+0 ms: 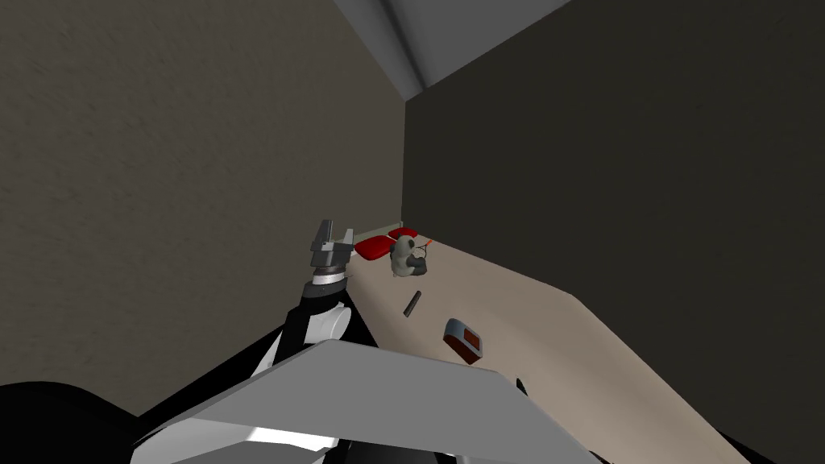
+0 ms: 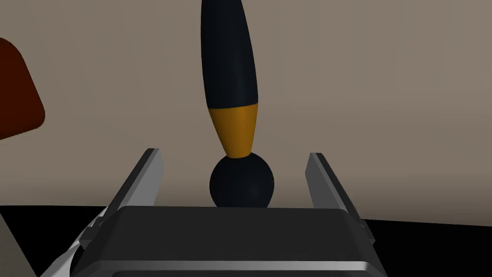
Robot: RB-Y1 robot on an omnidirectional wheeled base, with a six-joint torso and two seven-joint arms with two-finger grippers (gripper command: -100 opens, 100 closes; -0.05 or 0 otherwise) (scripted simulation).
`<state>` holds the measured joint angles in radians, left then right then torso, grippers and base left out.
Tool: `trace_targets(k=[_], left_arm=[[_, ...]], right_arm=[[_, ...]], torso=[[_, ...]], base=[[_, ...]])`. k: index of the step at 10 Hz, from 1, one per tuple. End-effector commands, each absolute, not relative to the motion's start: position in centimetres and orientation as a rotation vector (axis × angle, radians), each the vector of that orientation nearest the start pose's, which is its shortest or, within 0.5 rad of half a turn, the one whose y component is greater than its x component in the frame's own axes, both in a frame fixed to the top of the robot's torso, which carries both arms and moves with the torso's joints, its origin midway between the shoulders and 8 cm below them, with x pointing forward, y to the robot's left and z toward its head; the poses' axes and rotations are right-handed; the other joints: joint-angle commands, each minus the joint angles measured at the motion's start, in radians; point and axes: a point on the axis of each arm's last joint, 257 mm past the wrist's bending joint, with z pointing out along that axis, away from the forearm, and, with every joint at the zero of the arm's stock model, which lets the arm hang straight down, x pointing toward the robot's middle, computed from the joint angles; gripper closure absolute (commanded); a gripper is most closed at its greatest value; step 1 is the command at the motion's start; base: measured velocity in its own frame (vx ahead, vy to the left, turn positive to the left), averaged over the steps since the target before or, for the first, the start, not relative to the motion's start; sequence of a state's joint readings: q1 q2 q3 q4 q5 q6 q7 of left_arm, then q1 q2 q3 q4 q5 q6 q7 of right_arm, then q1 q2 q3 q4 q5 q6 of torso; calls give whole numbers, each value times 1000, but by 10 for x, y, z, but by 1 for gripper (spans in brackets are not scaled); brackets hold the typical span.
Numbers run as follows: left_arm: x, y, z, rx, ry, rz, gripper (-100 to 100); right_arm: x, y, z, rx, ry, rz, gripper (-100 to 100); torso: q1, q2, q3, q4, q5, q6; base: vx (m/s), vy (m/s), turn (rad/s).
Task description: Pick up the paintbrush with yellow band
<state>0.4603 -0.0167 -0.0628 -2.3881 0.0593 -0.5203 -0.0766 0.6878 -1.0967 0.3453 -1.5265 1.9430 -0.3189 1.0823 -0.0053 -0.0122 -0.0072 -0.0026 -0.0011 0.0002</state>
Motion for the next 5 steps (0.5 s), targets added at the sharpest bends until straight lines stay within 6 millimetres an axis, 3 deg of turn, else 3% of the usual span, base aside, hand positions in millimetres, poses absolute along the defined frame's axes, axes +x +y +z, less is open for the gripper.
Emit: trace_targets(k=[1,2,3,5], left_arm=[[318,260,86,-558,463,-1378,0],[318,260,86,-558,463,-1379,0],[318,260,86,-558,463,-1379,0],[318,260,86,-558,462,-1379,0]], right_arm=[[90,-494,-494,-2824,1053,-404,-100],[91,-495,-494,-2828,1047,-408,0],[96,-497,-496,-2834,1039,-412,-100],[106,-501,-501,-2841,1029,-417,-100]], torso=[[0,0,0,0,0,0],[3,5,3,1,0,1],[5,10,5,2,1,1],[7,13,7,3,1,1]], base=[[78,-45,20],[15,-9,2],[5,1,-38],[-8,13,-59]])
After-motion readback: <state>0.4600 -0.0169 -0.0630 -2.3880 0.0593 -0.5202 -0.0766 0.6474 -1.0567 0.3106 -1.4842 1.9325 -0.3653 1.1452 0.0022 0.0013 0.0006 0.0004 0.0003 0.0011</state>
